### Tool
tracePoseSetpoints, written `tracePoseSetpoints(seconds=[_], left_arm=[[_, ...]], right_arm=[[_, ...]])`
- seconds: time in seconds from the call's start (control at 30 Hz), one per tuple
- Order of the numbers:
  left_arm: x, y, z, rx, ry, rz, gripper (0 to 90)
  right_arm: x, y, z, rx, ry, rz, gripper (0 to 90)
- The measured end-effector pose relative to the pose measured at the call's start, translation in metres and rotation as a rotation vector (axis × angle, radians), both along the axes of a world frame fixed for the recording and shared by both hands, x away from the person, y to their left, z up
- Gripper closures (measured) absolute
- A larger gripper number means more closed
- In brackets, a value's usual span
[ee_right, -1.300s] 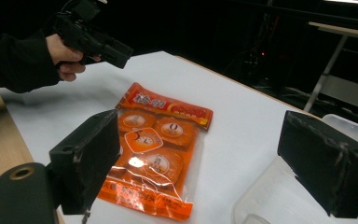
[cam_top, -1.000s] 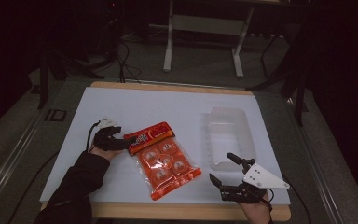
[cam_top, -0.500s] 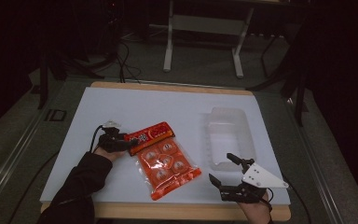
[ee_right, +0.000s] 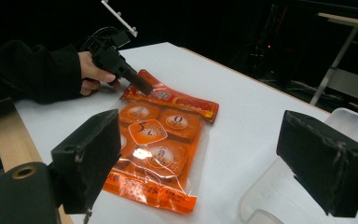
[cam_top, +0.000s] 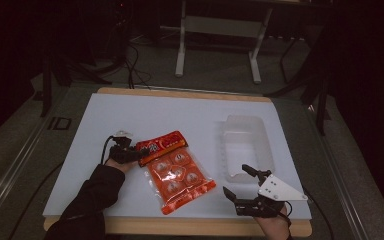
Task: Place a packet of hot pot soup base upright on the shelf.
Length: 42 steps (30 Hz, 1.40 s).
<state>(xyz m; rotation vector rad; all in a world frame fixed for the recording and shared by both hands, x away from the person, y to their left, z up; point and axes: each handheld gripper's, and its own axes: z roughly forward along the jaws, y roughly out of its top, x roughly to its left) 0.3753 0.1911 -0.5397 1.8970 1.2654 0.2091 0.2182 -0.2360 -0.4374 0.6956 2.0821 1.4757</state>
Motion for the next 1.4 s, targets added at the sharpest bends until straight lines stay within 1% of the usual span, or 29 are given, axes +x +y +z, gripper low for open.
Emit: tracePoseSetpoints(seconds=[0.03,0.07,0.1,0.2,0.23,0.27,0.33,0.4,0.43,0.47,0.53,0.57,0.63,0.67,0.83,1.0,1.03,1.07,1.1,1.13,1.2,1.33,1.4], left_arm=[[-0.001,-0.002,0.000,0.026,-0.009,0.000,67.4],[-0.002,-0.004,0.001,0.043,-0.018,0.002,70.6],[-0.003,-0.006,0.001,0.050,-0.020,0.005,73.5],[-0.005,-0.012,0.004,0.074,-0.041,0.007,86.6],[-0.006,-0.014,0.006,0.094,-0.049,0.005,89.7],[-0.006,-0.015,0.008,0.109,-0.058,0.006,90.0],[-0.008,-0.017,0.011,0.119,-0.074,0.004,90.0],[-0.010,-0.017,0.014,0.115,-0.095,0.007,90.0],[-0.011,-0.017,0.017,0.111,-0.099,0.009,90.0],[-0.012,-0.017,0.019,0.101,-0.108,0.012,90.0],[-0.014,-0.018,0.024,0.104,-0.124,0.004,90.0],[-0.015,-0.018,0.028,0.091,-0.132,0.003,90.0],[-0.017,-0.018,0.035,0.088,-0.148,-0.006,90.0],[-0.018,-0.018,0.038,0.079,-0.152,-0.006,90.0],[-0.024,-0.020,0.056,0.077,-0.191,-0.030,90.0],[-0.030,-0.024,0.071,0.060,-0.224,-0.047,90.0],[-0.031,-0.025,0.074,0.057,-0.234,-0.051,90.0],[-0.031,-0.025,0.074,0.057,-0.234,-0.051,90.0],[-0.034,-0.027,0.080,0.053,-0.252,-0.064,90.0],[-0.035,-0.029,0.083,0.052,-0.262,-0.068,90.0],[-0.038,-0.031,0.089,0.045,-0.277,-0.078,90.0],[-0.045,-0.037,0.102,0.034,-0.306,-0.092,90.0],[-0.049,-0.040,0.109,0.036,-0.326,-0.108,90.0]], right_arm=[[0.000,0.000,0.000,0.000,0.001,0.000,13.5],[0.000,0.000,0.000,-0.001,0.000,0.000,13.5],[0.000,0.000,0.000,0.000,0.000,-0.001,13.5],[0.000,0.000,0.000,-0.002,-0.003,-0.003,13.5],[0.000,0.000,0.000,-0.002,-0.003,-0.003,13.5],[0.000,0.000,0.000,-0.002,-0.004,-0.004,13.5],[0.000,-0.001,0.001,-0.003,-0.008,-0.005,13.5],[0.000,-0.002,0.001,0.003,-0.004,-0.008,13.5],[0.000,-0.002,0.001,0.003,-0.005,-0.010,13.5],[0.000,-0.002,0.001,0.005,-0.004,-0.011,13.5],[0.000,-0.003,0.001,0.007,-0.003,-0.012,13.5],[0.000,-0.003,0.001,0.008,-0.003,-0.013,13.5],[0.000,-0.003,0.001,0.010,-0.003,-0.011,13.5],[0.000,-0.003,0.002,0.009,-0.002,-0.011,13.5],[0.001,-0.004,0.002,0.022,0.006,-0.016,13.6],[0.001,-0.005,0.004,0.028,0.002,-0.020,13.8],[0.001,-0.006,0.004,0.031,0.008,-0.022,13.8],[0.001,-0.006,0.004,0.031,0.008,-0.022,13.8],[0.001,-0.006,0.005,0.038,0.012,-0.019,13.8],[0.002,-0.007,0.005,0.045,0.014,-0.034,13.3],[0.002,-0.009,0.006,0.055,0.017,-0.039,13.1],[0.004,-0.010,0.007,0.043,0.011,-0.057,12.9],[0.004,-0.011,0.007,0.049,0.021,-0.063,12.9]])
